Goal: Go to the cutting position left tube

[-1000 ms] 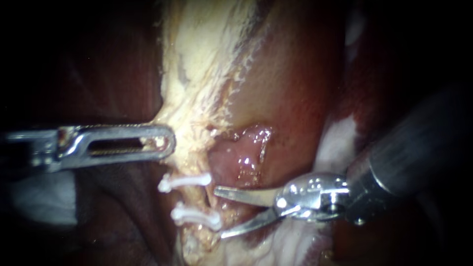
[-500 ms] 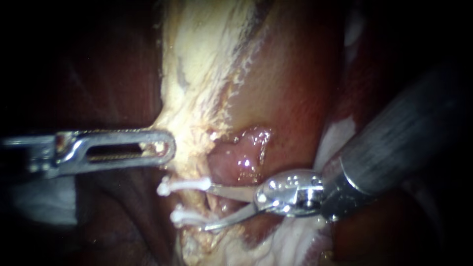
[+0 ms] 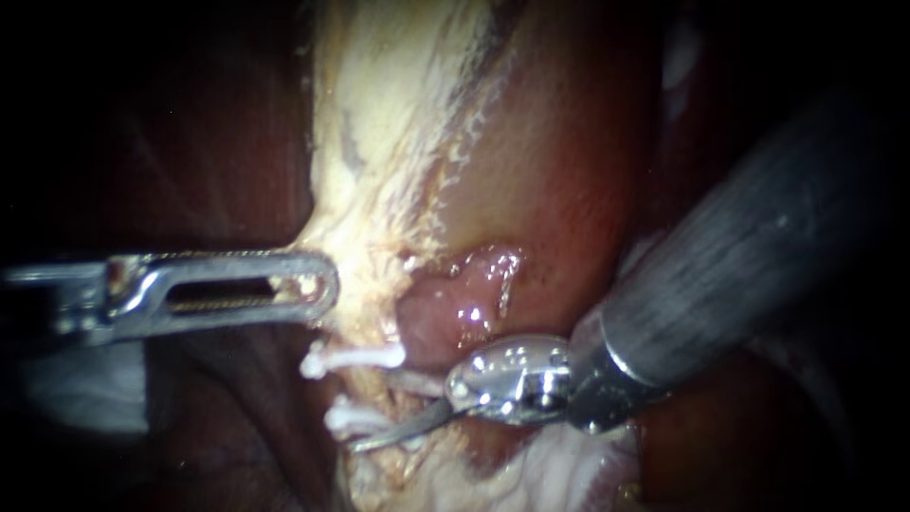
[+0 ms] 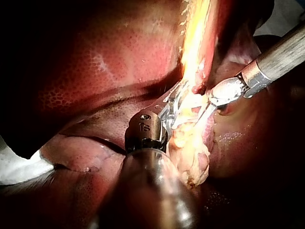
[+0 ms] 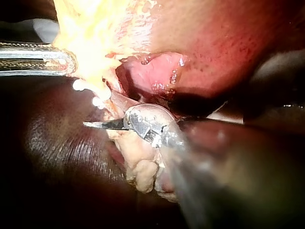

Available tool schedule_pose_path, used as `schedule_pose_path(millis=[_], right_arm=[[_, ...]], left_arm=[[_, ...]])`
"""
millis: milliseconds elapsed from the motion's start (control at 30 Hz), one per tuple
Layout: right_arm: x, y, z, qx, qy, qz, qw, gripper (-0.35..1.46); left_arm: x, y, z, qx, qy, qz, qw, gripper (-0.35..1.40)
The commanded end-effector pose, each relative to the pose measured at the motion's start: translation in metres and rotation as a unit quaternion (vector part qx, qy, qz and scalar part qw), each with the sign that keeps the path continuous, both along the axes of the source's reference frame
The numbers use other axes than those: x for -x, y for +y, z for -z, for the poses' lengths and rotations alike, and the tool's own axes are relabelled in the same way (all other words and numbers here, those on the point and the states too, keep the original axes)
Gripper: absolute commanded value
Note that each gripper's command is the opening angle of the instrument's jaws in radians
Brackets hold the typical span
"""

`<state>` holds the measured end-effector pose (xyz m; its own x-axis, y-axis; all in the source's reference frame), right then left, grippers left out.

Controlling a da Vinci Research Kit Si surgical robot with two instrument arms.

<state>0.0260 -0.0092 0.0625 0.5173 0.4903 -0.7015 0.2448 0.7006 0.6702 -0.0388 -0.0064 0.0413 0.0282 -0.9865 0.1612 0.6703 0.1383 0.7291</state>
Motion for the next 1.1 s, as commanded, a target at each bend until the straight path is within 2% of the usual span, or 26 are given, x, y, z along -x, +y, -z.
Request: schedule_pose_path(millis=[33,433,567,867,1100], right_arm=[[-0.0002,-0.0001,0.0,0.001,0.001,0.001,1.0,1.43],[-0.002,-0.0002,-0.0002,-0.003,0.014,0.015,0.9998,1.4],[-0.0028,-0.0004,-0.0004,-0.003,0.029,0.019,0.9994,1.38],[-0.0048,-0.0001,-0.0006,-0.042,0.041,0.008,0.9982,1.35],[-0.0061,0.0002,-0.0008,-0.064,0.033,-0.002,0.9974,1.32]], left_arm=[[0.0,0.0,0.0,0.0,0.0,0.0,1.0,-0.35],[0.0001,0.0,0.0,0.0,0.0,0.0,1.0,-0.35],[0.0001,0.0,0.0,0.0,0.0,0.0,1.0,-0.35],[0.0002,0.0,-0.0001,0.0,0.0,0.0,1.0,-0.35],[0.0003,0.0,-0.0001,0.0,0.0,0.001,1.0,-0.35]])
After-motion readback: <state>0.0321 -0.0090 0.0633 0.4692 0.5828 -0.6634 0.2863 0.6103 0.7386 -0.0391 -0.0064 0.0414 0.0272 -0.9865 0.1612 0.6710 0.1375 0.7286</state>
